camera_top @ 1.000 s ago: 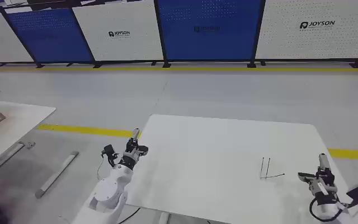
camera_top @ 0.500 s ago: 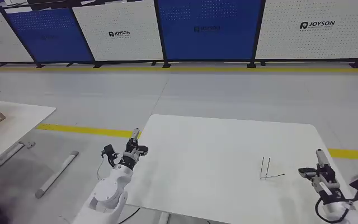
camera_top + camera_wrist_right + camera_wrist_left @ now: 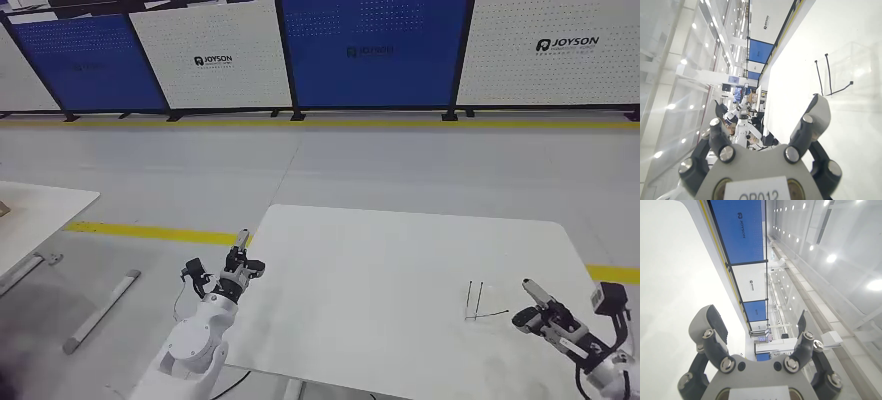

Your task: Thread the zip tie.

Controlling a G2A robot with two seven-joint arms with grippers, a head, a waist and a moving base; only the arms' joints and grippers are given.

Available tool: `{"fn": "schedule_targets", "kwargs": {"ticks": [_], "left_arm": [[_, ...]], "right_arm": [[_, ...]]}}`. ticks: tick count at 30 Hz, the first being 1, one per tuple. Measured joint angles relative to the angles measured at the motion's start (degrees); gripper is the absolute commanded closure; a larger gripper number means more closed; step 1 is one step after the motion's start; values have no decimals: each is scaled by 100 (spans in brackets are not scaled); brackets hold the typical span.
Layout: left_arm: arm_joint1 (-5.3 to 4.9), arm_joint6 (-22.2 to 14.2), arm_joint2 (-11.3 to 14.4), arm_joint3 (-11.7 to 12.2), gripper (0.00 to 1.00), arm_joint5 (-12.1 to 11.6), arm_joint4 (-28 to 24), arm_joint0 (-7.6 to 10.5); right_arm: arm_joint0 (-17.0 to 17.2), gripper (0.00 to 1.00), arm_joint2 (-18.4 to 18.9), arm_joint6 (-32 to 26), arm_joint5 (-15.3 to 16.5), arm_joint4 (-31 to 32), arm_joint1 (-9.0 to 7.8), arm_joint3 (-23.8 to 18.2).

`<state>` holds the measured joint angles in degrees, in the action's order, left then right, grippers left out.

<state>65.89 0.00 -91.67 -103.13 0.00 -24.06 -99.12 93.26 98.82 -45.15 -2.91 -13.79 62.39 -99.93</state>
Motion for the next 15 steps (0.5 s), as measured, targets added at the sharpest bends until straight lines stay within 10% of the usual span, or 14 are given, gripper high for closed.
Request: {"fn": "schedule_targets", "kwargs": {"ticks": [11, 15], "left_arm": [[0, 0, 0, 0, 0, 0, 0, 0], [0, 0, 0, 0, 0, 0, 0, 0]], "right_arm": [[-57, 0, -51, -59, -15, 53, -14, -12], [-759, 0, -234, -1147, -24, 358, -109, 476]]}}
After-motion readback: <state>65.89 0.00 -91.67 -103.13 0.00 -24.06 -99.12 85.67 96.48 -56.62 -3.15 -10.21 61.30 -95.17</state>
